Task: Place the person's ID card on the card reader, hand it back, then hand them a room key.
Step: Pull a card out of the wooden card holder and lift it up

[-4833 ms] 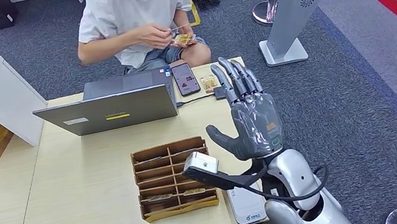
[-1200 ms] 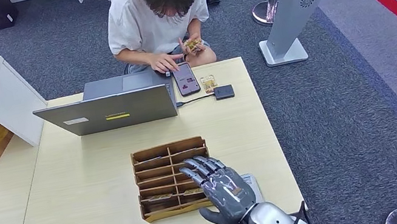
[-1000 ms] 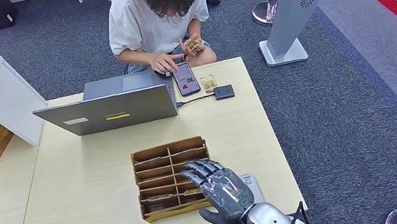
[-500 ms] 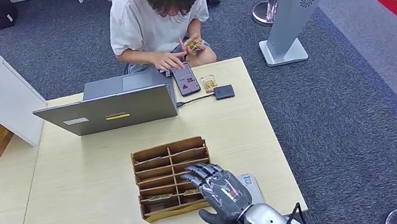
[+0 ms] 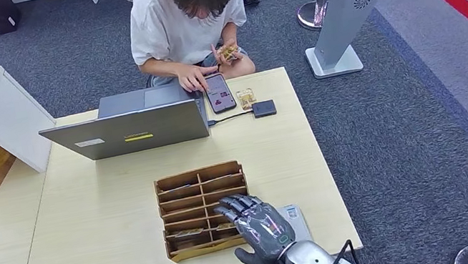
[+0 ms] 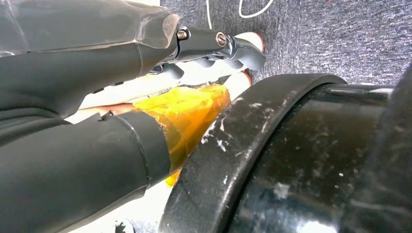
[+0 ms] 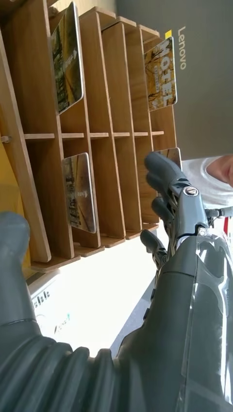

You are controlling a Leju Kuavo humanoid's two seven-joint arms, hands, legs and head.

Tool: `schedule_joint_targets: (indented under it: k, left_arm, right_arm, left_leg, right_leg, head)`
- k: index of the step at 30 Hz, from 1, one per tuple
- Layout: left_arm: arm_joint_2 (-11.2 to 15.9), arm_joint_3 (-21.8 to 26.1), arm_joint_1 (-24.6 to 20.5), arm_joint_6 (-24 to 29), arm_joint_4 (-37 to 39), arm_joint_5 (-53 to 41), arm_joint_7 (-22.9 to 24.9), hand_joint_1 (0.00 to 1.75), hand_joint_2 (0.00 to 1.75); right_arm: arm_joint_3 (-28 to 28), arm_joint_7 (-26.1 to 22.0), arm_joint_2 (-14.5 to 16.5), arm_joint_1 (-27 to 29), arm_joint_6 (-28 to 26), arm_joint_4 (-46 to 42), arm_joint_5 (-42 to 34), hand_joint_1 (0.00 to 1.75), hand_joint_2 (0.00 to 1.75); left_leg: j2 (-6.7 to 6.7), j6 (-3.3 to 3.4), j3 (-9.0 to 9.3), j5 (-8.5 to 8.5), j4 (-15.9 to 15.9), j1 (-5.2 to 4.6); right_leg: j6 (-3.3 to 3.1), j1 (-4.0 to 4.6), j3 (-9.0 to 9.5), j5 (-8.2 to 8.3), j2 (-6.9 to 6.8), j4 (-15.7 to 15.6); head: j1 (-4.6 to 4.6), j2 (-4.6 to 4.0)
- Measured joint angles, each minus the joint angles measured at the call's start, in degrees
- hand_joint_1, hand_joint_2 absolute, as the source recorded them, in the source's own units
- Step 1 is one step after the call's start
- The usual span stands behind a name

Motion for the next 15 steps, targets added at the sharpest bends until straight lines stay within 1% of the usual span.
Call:
schedule_joint_targets:
  k: [15]
  left_arm:
    - [-0.01, 0.0, -0.09, -0.51, -0.32, -0.35, 0.15, 0.0, 0.0]
  right_arm:
    - [-0.12, 0.92, 1.01, -0.92, -0.07, 2.63, -0.11, 0.46, 1.75]
  left_leg:
    - [0.0, 0.0, 0.0, 0.0, 0.0, 0.0]
  right_leg:
    - [0.0, 0.0, 0.0, 0.0, 0.0, 0.0]
  head:
    - [0.0, 0.0]
